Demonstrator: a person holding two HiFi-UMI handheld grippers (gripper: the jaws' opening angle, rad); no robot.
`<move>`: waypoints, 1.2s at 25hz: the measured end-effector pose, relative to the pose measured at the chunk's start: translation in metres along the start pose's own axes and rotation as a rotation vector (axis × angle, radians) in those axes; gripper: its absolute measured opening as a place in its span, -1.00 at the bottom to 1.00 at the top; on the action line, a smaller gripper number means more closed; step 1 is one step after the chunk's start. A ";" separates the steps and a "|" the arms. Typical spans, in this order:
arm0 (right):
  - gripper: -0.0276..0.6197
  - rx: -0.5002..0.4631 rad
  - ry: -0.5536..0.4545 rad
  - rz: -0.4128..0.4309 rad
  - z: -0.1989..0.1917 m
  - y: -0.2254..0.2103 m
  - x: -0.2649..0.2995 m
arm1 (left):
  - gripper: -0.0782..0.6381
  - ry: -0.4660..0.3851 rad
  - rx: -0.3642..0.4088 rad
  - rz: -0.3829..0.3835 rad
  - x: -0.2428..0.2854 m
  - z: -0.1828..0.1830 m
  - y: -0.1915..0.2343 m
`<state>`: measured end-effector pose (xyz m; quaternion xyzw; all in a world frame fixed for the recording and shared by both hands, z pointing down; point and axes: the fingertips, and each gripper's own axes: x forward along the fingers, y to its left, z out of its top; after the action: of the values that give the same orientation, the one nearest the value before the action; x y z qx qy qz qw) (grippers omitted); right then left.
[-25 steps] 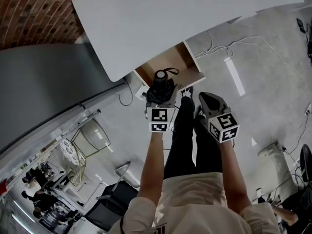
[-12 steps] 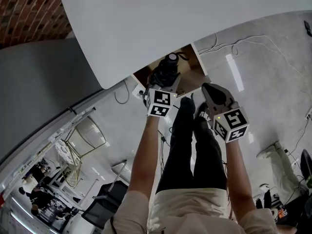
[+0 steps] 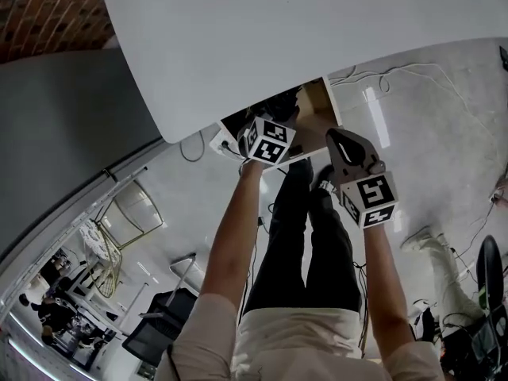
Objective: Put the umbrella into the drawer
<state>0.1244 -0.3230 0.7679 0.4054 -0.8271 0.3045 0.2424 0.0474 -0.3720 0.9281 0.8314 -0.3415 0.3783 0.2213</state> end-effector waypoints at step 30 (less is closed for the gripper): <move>-0.70 0.142 0.059 0.039 -0.011 0.039 0.018 | 0.04 0.009 -0.117 0.052 -0.002 -0.021 0.027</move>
<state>0.0841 -0.3061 0.7755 0.3961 -0.8037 0.3790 0.2314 0.0164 -0.3760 0.9426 0.8062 -0.3834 0.3671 0.2612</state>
